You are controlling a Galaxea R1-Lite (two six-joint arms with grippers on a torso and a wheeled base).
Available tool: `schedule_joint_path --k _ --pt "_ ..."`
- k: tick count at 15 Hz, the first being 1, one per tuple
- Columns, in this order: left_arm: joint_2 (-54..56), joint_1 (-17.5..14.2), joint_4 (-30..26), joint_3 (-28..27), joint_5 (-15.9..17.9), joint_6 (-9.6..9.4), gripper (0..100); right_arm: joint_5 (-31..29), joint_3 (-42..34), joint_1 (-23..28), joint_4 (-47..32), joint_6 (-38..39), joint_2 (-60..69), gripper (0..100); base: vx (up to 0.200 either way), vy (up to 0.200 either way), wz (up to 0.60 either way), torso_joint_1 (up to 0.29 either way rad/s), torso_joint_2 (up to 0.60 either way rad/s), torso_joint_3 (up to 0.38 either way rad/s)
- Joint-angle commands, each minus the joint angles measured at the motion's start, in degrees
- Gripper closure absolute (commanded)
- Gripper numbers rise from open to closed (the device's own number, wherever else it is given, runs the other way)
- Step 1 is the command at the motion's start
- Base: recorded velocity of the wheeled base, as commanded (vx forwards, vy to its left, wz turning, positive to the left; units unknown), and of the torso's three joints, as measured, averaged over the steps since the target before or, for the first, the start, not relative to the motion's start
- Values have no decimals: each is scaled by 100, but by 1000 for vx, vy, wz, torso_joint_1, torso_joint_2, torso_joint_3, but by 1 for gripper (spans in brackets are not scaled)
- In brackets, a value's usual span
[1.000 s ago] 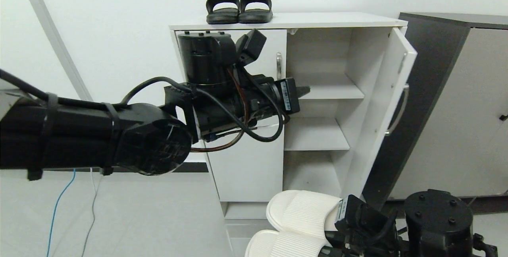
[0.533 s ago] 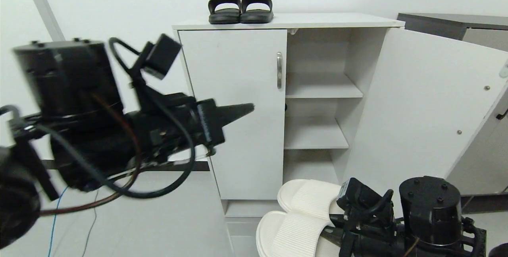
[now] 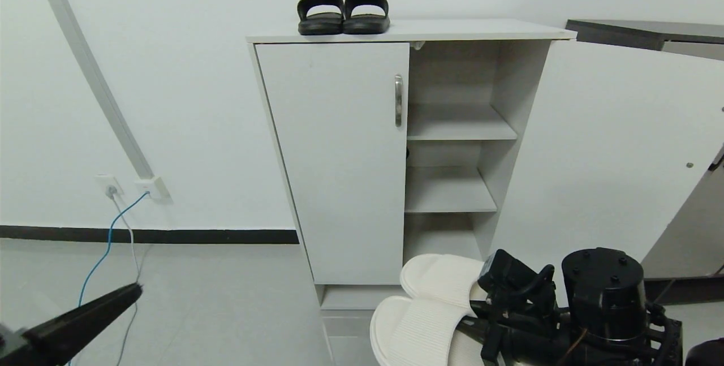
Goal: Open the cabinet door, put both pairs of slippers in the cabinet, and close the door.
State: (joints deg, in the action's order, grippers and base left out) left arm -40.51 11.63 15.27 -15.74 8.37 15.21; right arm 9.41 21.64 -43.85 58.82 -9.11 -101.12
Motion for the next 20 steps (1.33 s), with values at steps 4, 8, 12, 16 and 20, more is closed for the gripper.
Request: schedule_joint_path --k 4,8,12,16,20 --pt "2979 -803 -2081 669 -1541 -1196 100 -9 -37 -1 139 -12 -39 100 0 0 0 0 0 0" --pt "3735 -1348 -2011 1222 -1585 -1240 100 -9 -46 -18 139 -12 -48 100 0 0 0 0 0 0" --pt "4051 -1181 -1571 1547 -1523 -1486 100 -18 -37 -45 147 -12 -127 100 0 0 0 0 0 0" --pt "4042 -1172 -1563 1556 -1136 -1504 100 -124 148 -159 244 14 -347 100 0 0 0 0 0 0" --pt "4042 -1172 -1545 1565 -1110 -1504 100 -1829 1106 -546 868 656 -1454 100 0 0 0 0 0 0"
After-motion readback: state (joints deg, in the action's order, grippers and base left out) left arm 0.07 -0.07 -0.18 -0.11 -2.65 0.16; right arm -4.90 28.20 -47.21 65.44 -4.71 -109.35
